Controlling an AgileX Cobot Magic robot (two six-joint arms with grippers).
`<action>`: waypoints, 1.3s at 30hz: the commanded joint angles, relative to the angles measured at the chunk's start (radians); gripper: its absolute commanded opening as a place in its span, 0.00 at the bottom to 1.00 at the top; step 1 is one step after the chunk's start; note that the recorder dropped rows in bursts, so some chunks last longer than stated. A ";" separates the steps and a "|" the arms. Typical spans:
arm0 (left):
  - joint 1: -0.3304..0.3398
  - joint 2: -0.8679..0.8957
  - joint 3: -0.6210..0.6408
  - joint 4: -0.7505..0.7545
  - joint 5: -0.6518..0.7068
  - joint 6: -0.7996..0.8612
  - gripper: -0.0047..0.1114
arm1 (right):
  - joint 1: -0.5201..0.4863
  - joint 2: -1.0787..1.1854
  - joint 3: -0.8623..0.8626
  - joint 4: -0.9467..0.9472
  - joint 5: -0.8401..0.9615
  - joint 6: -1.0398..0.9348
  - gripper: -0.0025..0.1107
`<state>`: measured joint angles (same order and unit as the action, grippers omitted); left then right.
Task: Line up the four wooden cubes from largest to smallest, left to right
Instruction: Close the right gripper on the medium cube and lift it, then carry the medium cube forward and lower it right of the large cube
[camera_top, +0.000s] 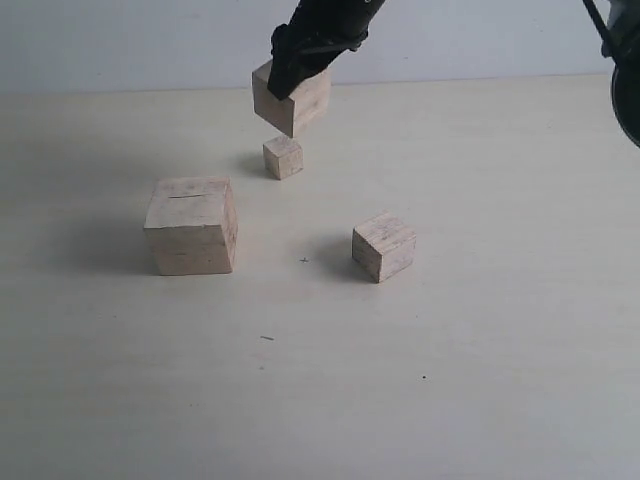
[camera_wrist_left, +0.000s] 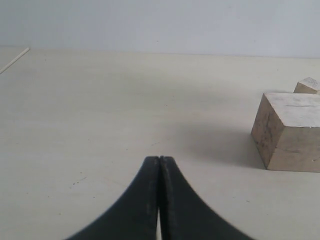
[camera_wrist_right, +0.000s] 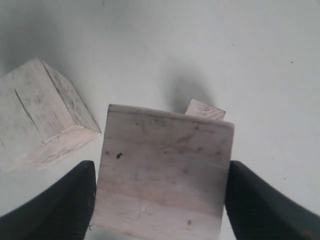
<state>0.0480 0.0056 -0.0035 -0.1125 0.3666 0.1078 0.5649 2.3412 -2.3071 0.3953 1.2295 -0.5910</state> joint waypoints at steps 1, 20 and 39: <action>-0.001 -0.006 0.003 0.001 -0.012 -0.008 0.04 | -0.003 -0.068 -0.001 0.015 -0.008 0.202 0.02; -0.001 -0.006 0.003 0.001 -0.012 -0.008 0.04 | -0.001 -0.141 -0.001 0.039 -0.008 0.314 0.02; -0.001 -0.006 0.003 0.001 -0.012 -0.008 0.04 | 0.016 -0.061 -0.001 0.146 -0.008 0.251 0.02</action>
<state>0.0480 0.0056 -0.0035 -0.1125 0.3666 0.1078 0.5762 2.2842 -2.3071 0.5321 1.2316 -0.3086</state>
